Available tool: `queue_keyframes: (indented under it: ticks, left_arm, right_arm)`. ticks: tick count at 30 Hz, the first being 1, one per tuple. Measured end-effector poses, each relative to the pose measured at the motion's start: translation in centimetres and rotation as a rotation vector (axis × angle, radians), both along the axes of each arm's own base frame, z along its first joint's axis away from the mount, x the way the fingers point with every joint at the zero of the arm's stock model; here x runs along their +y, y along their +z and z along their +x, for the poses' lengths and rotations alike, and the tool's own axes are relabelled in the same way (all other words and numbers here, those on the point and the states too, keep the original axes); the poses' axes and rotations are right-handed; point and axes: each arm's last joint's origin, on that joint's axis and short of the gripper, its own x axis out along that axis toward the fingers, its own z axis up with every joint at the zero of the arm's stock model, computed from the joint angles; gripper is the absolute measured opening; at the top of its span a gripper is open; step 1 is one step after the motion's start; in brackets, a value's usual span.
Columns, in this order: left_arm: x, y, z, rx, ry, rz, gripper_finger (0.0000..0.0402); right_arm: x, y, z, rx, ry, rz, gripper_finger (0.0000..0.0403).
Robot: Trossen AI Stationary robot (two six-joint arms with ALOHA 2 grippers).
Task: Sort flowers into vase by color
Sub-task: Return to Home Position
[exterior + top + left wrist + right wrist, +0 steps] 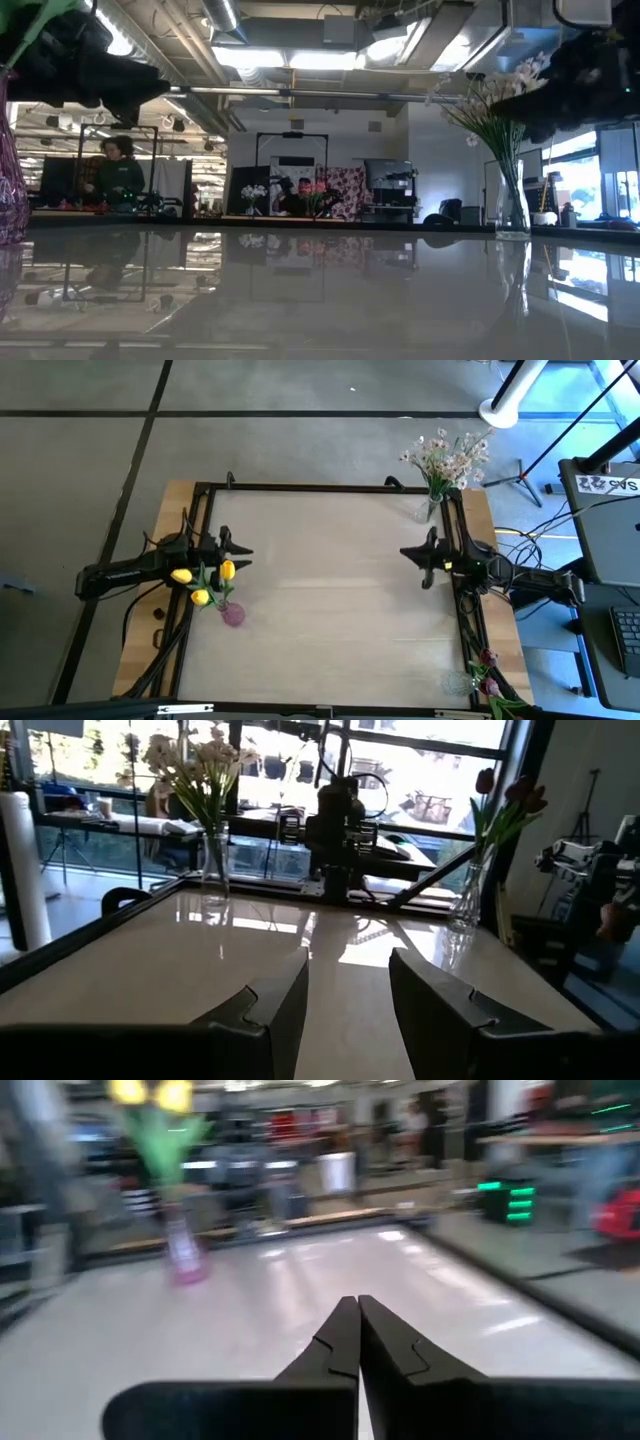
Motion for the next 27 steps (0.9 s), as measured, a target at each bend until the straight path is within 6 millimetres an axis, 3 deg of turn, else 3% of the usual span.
queue_keyframes:
  ticks: [6, 27]
  left_arm:
    - [0.10, -0.02, -0.01, 0.002, 0.034, 0.003, 0.0140]
    - [0.10, -0.02, -0.01, 0.002, 0.035, 0.004, 0.0140]
  right_arm:
    - [-0.59, -0.03, -0.20, 0.007, -0.217, -0.013, 0.0001]
    - [-0.55, -0.05, -0.18, 0.009, -0.199, -0.011, 0.0001]
